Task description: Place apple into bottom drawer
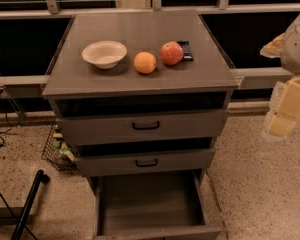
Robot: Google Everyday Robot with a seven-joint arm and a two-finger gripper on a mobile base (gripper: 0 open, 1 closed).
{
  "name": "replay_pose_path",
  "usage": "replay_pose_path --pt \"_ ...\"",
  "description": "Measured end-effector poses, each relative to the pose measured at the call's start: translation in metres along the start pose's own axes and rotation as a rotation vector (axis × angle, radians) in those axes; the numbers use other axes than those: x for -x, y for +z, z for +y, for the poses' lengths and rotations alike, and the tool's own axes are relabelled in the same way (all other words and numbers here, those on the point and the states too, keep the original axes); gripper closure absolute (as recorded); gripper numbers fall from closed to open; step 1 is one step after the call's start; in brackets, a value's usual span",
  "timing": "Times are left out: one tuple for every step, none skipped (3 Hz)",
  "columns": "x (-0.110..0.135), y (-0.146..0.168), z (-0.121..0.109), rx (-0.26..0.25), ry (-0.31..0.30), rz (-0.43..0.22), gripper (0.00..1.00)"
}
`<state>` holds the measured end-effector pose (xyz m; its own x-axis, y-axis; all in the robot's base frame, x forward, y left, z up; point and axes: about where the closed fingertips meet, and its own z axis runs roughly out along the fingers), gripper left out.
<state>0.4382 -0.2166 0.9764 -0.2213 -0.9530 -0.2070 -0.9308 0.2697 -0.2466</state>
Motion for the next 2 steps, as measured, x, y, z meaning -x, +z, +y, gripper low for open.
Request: replay_pose_path --pt "0.000 0.000 0.000 0.000 0.000 0.000 0.00" --pt "0.006 0.004 -0.020 -0.045 -0.011 -0.020 0.00"
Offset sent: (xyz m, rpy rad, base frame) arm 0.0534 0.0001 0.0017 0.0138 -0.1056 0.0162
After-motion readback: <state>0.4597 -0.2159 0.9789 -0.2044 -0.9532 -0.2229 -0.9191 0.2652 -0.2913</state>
